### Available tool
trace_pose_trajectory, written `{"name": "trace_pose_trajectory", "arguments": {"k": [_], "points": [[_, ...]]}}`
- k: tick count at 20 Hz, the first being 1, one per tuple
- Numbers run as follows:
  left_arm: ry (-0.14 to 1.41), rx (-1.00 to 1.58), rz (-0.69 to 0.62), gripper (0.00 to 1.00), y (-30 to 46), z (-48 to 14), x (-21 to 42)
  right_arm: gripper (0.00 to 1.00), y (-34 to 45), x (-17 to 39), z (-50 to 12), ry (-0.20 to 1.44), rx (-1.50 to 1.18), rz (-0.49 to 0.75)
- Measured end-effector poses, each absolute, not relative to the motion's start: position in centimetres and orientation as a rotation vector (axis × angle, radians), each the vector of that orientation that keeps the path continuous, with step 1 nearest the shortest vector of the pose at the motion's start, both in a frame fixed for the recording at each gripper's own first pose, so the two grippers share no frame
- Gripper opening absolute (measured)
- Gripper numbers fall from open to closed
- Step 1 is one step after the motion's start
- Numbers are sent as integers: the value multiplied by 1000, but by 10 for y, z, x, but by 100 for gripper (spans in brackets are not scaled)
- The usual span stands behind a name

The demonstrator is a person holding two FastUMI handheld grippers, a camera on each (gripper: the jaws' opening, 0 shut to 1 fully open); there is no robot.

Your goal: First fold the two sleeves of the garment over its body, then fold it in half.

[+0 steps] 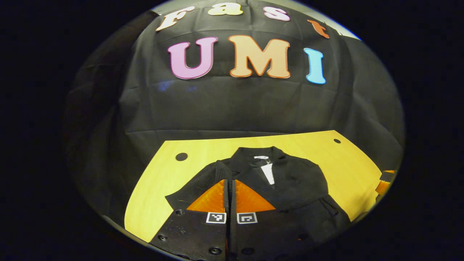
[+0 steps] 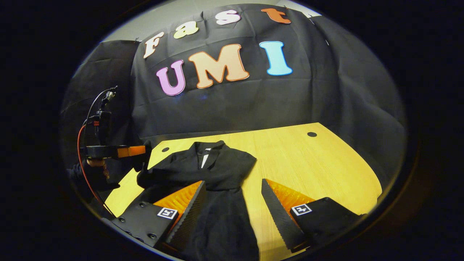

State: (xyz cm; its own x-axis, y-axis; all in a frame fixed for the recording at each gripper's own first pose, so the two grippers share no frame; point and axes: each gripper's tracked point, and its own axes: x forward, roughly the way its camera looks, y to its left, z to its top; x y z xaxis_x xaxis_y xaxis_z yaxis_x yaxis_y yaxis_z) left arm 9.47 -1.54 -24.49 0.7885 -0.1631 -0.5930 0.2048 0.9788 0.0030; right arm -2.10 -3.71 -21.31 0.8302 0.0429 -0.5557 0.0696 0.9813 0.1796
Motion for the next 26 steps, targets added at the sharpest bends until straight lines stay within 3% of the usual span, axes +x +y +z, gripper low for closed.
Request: {"name": "trace_pose_trajectory", "arguments": {"k": [9,22,25,26], "points": [[706,113,-340,0,-118,-282,106,98,-72,-36,-224,623,197,-50],[782,230,-420,2,-202,-332,107,98,-111,-58,-247,689,222,-80],[760,212,-369,94,-204,-325,112,98,-117,-60,-250,692,211,-51],[748,198,-359,94,-202,-317,110,98,-118,-59,-250,692,209,-39]]}}
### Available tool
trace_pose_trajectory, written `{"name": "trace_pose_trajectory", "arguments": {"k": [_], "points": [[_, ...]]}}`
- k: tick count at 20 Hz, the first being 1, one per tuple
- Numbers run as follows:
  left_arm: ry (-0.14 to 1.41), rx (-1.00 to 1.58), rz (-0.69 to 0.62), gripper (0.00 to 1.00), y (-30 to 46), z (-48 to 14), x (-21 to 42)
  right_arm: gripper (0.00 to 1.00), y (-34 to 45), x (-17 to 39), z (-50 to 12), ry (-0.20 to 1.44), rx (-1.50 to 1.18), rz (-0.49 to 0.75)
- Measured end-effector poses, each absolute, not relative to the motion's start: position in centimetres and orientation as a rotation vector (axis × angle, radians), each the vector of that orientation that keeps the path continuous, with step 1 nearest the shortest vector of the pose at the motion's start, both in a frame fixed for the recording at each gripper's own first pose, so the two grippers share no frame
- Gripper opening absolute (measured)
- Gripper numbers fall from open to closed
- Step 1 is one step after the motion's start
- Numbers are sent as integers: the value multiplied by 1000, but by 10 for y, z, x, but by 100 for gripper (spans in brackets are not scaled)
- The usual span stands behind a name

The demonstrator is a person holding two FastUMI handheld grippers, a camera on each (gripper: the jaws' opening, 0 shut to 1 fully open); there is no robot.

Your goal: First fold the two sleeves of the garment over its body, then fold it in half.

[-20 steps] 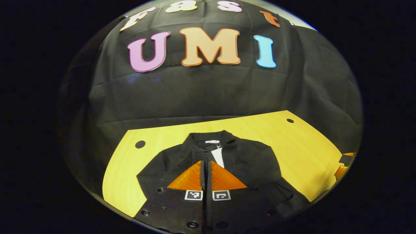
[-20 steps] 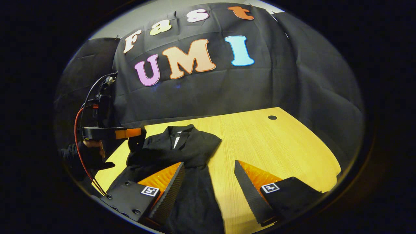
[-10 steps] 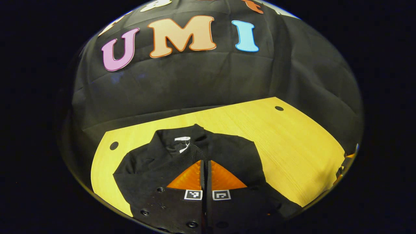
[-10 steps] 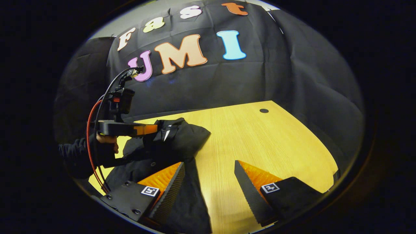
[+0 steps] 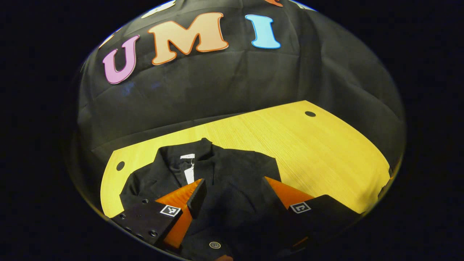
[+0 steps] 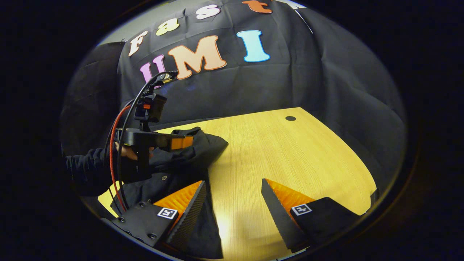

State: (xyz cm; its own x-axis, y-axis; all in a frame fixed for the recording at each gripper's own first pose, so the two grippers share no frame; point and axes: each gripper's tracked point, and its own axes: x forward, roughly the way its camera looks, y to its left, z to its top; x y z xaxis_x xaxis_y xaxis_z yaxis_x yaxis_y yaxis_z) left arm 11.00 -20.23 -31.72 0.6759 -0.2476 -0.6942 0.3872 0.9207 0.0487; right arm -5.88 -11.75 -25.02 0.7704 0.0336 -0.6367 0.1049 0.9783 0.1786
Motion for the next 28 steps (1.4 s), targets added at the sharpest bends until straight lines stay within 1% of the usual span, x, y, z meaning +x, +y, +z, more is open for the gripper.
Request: {"name": "trace_pose_trajectory", "arguments": {"k": [3,4,5,6,7,11,17,27,28], "points": [[727,167,-327,95,-184,-297,97,98,-114,-56,-252,690,194,18],[718,168,-307,95,-173,-289,92,93,-113,-57,-254,693,190,39],[701,173,-286,95,-160,-280,85,98,-111,-57,-255,693,185,52],[694,181,-267,95,-146,-272,79,93,-109,-59,-255,695,180,59],[687,184,-251,95,-133,-266,70,98,-107,-59,-253,689,179,63],[689,184,-212,95,-81,-252,28,98,-91,-67,-258,695,174,64],[745,200,-146,95,-7,-263,-36,98,-66,-97,-272,736,123,40],[844,180,-58,95,77,-296,-118,98,-38,-160,-314,851,90,-23],[857,181,-50,100,83,-301,-126,98,-37,-168,-319,868,81,-32]]}}
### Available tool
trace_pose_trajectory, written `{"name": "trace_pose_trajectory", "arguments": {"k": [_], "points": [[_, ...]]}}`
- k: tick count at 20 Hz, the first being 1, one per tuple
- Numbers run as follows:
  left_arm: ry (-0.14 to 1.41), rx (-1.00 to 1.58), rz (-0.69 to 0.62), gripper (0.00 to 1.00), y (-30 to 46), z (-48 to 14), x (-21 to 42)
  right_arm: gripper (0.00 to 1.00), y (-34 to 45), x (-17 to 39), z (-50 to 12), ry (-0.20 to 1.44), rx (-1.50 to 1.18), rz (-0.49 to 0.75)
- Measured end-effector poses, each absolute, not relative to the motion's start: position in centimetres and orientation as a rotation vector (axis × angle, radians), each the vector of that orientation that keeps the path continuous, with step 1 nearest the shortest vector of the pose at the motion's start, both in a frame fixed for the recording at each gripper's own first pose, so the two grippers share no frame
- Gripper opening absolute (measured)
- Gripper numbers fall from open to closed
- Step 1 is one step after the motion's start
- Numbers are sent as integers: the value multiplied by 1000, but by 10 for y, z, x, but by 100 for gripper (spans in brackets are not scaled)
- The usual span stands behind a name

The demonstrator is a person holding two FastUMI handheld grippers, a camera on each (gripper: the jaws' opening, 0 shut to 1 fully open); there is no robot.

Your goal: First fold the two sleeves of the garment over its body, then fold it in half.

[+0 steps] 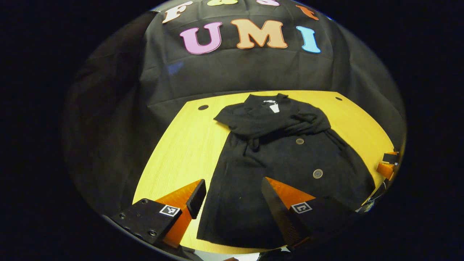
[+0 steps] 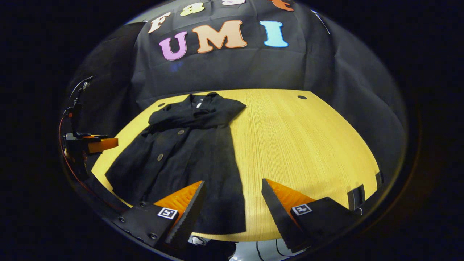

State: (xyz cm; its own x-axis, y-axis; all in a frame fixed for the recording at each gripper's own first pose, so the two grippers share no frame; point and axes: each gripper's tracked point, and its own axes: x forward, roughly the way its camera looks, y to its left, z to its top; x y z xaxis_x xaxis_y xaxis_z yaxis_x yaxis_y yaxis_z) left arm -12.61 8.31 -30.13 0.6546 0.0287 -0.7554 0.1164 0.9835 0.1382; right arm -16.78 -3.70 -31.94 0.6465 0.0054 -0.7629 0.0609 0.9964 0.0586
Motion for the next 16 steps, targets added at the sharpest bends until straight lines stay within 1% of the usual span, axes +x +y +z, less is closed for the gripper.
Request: {"name": "trace_pose_trajectory", "arguments": {"k": [1,10,13,14,15,16], "points": [[872,179,-42,95,90,-307,-135,98,-34,-175,-325,884,77,-38],[991,144,-8,95,126,-348,-201,98,-16,-211,-364,996,35,-91],[974,114,-15,95,127,-350,-204,99,-12,-214,-365,987,46,-114],[970,92,-26,94,126,-350,-206,98,-10,-215,-367,985,62,-113],[967,62,-41,94,122,-351,-207,89,-9,-216,-368,982,82,-118],[968,43,-45,86,123,-349,-210,87,-8,-215,-367,971,93,-124]]}}
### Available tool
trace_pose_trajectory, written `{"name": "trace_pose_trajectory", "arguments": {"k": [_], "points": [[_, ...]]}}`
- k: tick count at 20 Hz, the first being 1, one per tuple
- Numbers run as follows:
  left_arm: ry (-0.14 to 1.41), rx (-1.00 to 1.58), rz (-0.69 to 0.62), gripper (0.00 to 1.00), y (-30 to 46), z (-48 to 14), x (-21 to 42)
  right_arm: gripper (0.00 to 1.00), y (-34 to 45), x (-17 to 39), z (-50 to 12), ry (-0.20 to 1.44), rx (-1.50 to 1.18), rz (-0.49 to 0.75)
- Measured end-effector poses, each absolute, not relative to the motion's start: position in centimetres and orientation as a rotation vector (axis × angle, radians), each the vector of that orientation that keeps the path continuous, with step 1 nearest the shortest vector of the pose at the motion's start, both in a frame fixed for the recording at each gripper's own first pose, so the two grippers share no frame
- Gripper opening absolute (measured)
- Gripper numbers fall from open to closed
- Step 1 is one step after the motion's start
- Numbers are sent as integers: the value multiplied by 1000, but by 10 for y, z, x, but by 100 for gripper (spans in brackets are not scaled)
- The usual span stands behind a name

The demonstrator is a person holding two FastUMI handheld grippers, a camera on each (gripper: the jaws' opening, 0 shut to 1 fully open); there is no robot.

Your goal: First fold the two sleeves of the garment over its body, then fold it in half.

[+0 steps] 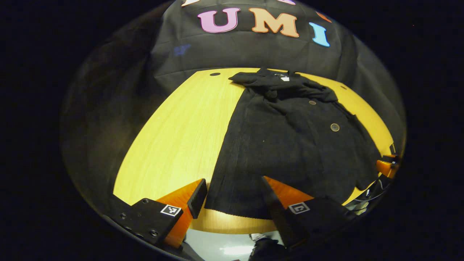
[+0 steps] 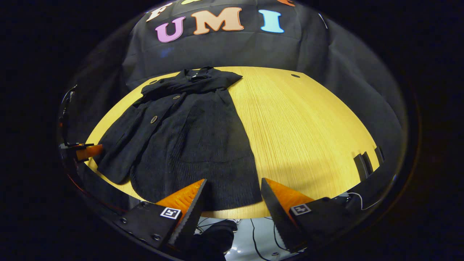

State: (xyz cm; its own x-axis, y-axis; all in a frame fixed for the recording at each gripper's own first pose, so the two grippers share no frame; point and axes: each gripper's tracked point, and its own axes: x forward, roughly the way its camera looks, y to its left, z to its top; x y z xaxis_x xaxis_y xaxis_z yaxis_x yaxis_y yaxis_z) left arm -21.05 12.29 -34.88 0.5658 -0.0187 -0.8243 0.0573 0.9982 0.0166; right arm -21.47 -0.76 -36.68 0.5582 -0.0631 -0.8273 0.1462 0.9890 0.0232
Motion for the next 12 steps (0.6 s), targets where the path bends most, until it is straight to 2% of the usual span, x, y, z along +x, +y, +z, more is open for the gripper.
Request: {"name": "trace_pose_trajectory", "arguments": {"k": [1,2,3,4,6,7,9,10,11,12], "points": [[958,48,-60,89,123,-352,-208,84,-5,-215,-368,969,92,-124],[957,69,-82,87,123,-352,-210,84,0,-214,-368,964,93,-108],[945,78,-110,81,120,-351,-209,75,5,-212,-369,954,86,-94],[941,78,-130,80,115,-352,-208,65,10,-212,-369,945,77,-73],[934,91,-149,58,107,-353,-205,35,19,-211,-370,928,78,-36],[934,82,-164,53,103,-355,-206,21,20,-213,-371,922,88,-39],[926,59,-182,31,96,-354,-208,13,22,-212,-372,924,128,-39],[911,42,-180,27,94,-351,-208,9,21,-211,-371,923,153,-37],[900,27,-167,10,94,-353,-207,9,22,-211,-371,928,174,-34],[884,20,-161,5,92,-353,-206,9,22,-210,-372,933,191,-30]]}}
